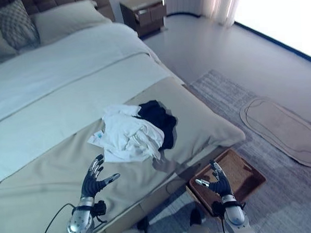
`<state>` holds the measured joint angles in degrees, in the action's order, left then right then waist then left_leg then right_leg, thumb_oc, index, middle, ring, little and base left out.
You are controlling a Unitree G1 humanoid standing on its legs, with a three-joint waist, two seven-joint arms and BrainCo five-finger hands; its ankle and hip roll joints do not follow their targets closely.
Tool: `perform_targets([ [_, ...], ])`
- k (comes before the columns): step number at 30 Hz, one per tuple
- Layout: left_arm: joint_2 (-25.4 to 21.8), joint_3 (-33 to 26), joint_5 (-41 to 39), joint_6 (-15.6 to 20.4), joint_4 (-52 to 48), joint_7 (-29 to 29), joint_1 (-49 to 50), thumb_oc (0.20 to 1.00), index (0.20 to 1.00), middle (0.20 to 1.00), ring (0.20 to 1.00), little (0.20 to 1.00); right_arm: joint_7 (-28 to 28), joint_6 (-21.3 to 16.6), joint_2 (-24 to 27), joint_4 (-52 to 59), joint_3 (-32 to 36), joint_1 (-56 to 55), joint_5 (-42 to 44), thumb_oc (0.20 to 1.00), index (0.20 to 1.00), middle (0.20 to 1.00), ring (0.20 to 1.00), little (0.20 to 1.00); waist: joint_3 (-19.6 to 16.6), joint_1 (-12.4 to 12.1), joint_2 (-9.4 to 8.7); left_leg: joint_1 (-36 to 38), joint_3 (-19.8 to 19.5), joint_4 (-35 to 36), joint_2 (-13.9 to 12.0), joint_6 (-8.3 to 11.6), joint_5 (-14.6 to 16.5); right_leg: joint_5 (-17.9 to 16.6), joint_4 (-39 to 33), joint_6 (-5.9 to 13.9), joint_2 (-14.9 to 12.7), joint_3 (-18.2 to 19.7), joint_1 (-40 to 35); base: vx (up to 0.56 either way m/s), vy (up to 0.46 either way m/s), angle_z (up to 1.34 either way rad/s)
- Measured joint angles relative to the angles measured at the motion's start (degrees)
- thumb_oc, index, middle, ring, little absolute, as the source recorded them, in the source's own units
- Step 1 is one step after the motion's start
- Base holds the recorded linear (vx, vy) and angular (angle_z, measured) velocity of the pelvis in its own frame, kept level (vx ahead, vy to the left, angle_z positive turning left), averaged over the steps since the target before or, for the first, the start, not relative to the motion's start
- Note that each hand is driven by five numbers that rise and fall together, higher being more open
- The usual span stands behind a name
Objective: Pick up clothes into the bucket
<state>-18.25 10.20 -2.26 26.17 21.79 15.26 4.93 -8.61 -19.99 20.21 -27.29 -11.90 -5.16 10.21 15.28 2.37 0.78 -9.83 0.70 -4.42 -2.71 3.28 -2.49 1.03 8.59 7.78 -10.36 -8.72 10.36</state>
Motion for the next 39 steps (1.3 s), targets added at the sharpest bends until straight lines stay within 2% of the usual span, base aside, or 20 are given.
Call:
perform_targets([
  [1,-0.76,0.08,1.51,0.03,-0.07,0.97,-1.73,1.0,1.0,1.0,1.0,1.0,0.01,-0.02,0.27,0.25,-0.03,1.46,0.0,1.0,1.0,1.0,1.0,1.0,1.3,-0.17,-0.26,-1.93,0.33,-1.49,0.24,-0.17,0.37,0.65,2.26,-0.05,-0.48,0.62,2.36,-0.16,0.073,-0.08],
  [2,-2.5,-0.19,4.68,-0.04,-0.02,2.9,-5.54,1.0,1.0,1.0,1.0,1.0,-0.09,-0.03,0.74,0.32,0.06,4.65,0.01,1.0,1.0,1.0,1.0,1.0,4.11,-0.1,-0.33,-5.9,0.64,-4.35,0.77,-0.67,1.5,1.64,6.44,-0.31,-1.11,0.99,6.57,-0.12,0.037,0.0],
  [4,-3.58,-0.3,7.89,-0.13,-0.09,5.73,-10.1,1.0,1.0,1.0,1.0,1.0,-0.56,-0.03,0.73,0.33,-0.04,7.14,0.02,1.0,1.0,1.0,1.0,1.0,6.51,0.02,-0.99,-9.14,0.95,-7.01,1.51,-0.73,1.52,1.87,10.08,-0.42,-1.96,2.09,10.62,-0.18,0.044,0.0],
  [5,-3.87,-0.21,9.07,-0.19,-0.09,7.1,-11.6,1.0,1.0,1.0,1.0,1.0,-0.71,-0.05,0.75,0.49,-0.07,8.24,0.03,1.0,1.0,1.0,1.0,1.0,7.08,0.14,-1.21,-10.71,0.88,-8.69,1.74,-0.83,1.85,2.28,11.55,-0.42,-2.34,2.34,12.14,-0.19,0.036,-0.02],
  [6,-4.8,-0.45,11.25,-0.25,-0.22,9.17,-14.16,1.0,1.0,1.0,1.0,1.0,-0.88,-0.07,0.8,0.87,-0.01,9.59,0.03,1.0,1.0,1.0,1.0,1.0,8.17,-0.03,-1.51,-13.87,0.77,-11.6,1.88,-0.89,3.69,3.71,14.27,-0.56,-2.88,2.81,15.2,-0.1,0.017,0.05],
  [9,-7.4,-0.49,16.91,-2.05,1.06,15.28,-21.39,1.0,1.0,1.0,1.0,1.0,-2.15,-0.13,0.81,2.41,-0.45,13.11,0.22,1.0,1.0,1.0,1.0,1.0,10.79,1.14,-2.68,-20.71,0.57,-17.12,1.78,-1.01,4.67,4.59,19.13,-0.98,-2.95,3.76,21.7,-0.12,0.013,0.02],
  [12,-8.61,-0.5,19.53,-4.65,4.82,19.15,-27.51,1.0,1.0,1.0,1.0,1.0,-3.22,-0.18,0.78,2.55,-0.94,16.55,0.24,1.0,1.0,1.0,1.0,1.0,12.22,1.74,-3.49,-25.49,0.25,-20.44,1.53,-0.71,5.02,4.91,22.19,-1.22,-3.1,4.13,26.4,-0.08,0.006,0.0],
  [15,-12.28,-0.23,21.93,-6.67,5.44,22.8,-33.54,1.0,1.0,1.0,1.0,1.0,-4.27,-1.08,1.07,2.77,-2.48,19.16,0.17,1.0,1.0,1.0,1.0,1.0,13.83,2.95,-4.6,-31.75,-0.2,-25.66,1.04,-0.63,6.24,6.02,27.22,-1.97,-2.92,4.61,32.5,-0.07,0.007,-0.01],
  [21,-16.41,-0.51,26.87,-10.14,5.5,27.33,-38.96,1.0,1.0,1.0,1.0,1.0,-5.1,-1.19,1.28,2.84,-2.39,19.43,-0.06,1.0,1.0,1.0,1.0,1.0,14.09,4.31,-4.73,-38.88,-0.76,-30.67,0.43,-0.11,7.34,7.04,31.79,-2.42,-2.4,5.27,39.68,-0.04,0.009,-0.04],
  [27,-23.46,-0.24,35.05,-14.62,4.61,29.46,-44.3,1.0,1.0,1.0,1.0,1.0,-5.03,-1.49,2.36,3.78,-2.11,18.98,-0.04,1.0,1.0,1.0,1.0,1.0,14.09,4.65,-4.74,-43.89,-0.93,-32.42,0.05,-0.04,7.38,7.23,33.98,-2.72,-1.97,5.59,45.04,-0.01,0.001,-0.01],
  [35,-26.0,3.09,41.12,-18.67,6.27,29.9,-51.73,1.0,1.0,1.0,1.0,1.0,-4.34,-2.21,2.51,4.0,-1.97,18.97,0.0,1.0,1.0,1.0,1.0,1.0,14.08,5.12,-4.75,-47.17,-1.37,-34.35,0.11,0.22,7.59,7.61,35.69,-3.28,-1.93,5.68,48.09,0.0,0.0,0.0],
  [39,-27.15,7.12,42.05,-20.1,10.12,29.65,-55.34,1.0,1.0,1.0,1.0,1.0,-3.64,-2.38,2.62,4.93,-2.02,19.23,0.03,1.0,1.0,1.0,1.0,1.0,13.96,6.15,-4.92,-47.93,-1.49,-34.43,0.26,0.22,7.61,7.63,35.64,-3.26,-1.98,5.65,48.68,0.0,0.0,0.0],
])
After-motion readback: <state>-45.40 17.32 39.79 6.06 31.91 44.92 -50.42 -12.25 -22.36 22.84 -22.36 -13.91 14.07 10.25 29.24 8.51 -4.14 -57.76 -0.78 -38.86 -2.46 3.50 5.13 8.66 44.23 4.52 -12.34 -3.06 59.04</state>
